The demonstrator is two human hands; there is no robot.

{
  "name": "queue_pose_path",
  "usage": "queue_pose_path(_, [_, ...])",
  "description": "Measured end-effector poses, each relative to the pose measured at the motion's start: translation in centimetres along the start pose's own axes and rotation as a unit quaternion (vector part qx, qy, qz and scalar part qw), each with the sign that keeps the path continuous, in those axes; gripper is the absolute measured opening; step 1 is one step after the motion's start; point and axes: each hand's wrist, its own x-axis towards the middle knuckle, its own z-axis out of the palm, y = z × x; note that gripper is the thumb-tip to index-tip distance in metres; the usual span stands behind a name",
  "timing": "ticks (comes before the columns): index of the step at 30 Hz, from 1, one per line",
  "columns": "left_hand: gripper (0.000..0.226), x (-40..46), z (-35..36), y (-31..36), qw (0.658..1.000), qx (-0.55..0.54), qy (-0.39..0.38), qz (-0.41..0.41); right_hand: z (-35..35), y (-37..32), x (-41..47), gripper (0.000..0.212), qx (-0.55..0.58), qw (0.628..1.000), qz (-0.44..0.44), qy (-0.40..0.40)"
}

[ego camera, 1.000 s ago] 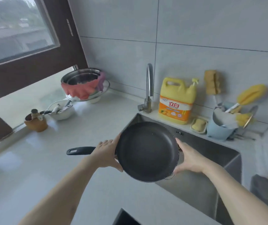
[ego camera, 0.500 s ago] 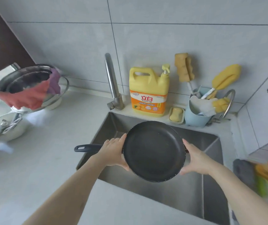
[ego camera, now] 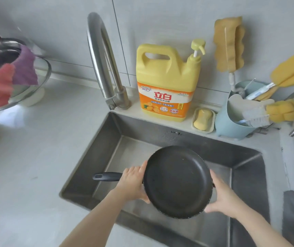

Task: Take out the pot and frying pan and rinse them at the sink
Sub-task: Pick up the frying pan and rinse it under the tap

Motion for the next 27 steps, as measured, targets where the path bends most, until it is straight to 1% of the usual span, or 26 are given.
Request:
queue_pose_path(5, [0.135,1.2,2.8,-2.8,0.999,0.010,-0.023,-0.034,3.8,1.3,4.0,0.134,0.025,0.998,-0.050,-0.011])
queue_pose_path(10, [0.135,2.1,4.3,-4.4,0.996,0.040,-0.039,-0.064,5.6,1.3,6.7,0.134,0.015,0.998,-0.068,-0.001])
queue_pose_path(14, [0.135,2.9,5.2,-5.1,0.994,0.065,-0.046,-0.081,6.2,1.3,8.5,0.135,0.004,0.998,-0.058,-0.015])
queue_pose_path(18, [0.128,3.3,6.2,-5.1,0.991,0.082,-0.057,-0.093,6.8,2.0,9.9,0.140,-0.017,0.999,-0.041,-0.027])
queue_pose_path(21, [0.124,3.6,7.2,-5.6,0.987,0.091,-0.085,-0.105,7.2,2.3,10.6,0.142,-0.038,0.998,-0.042,-0.037])
queue_pose_path(24, [0.127,4.1,7.7,-5.7,0.980,0.100,-0.119,-0.121,7.3,2.4,11.2,0.144,-0.055,0.997,-0.037,-0.043])
queue_pose_path(26, [0.126,4.3,7.4,-5.5,0.979,0.073,-0.133,-0.140,7.3,2.4,11.5,0.145,-0.062,0.996,-0.036,-0.045])
queue_pose_path(27, [0.122,4.4,6.9,-5.3,0.978,0.038,-0.131,-0.155,7.2,2.4,11.6,0.144,-0.066,0.996,-0.036,-0.045])
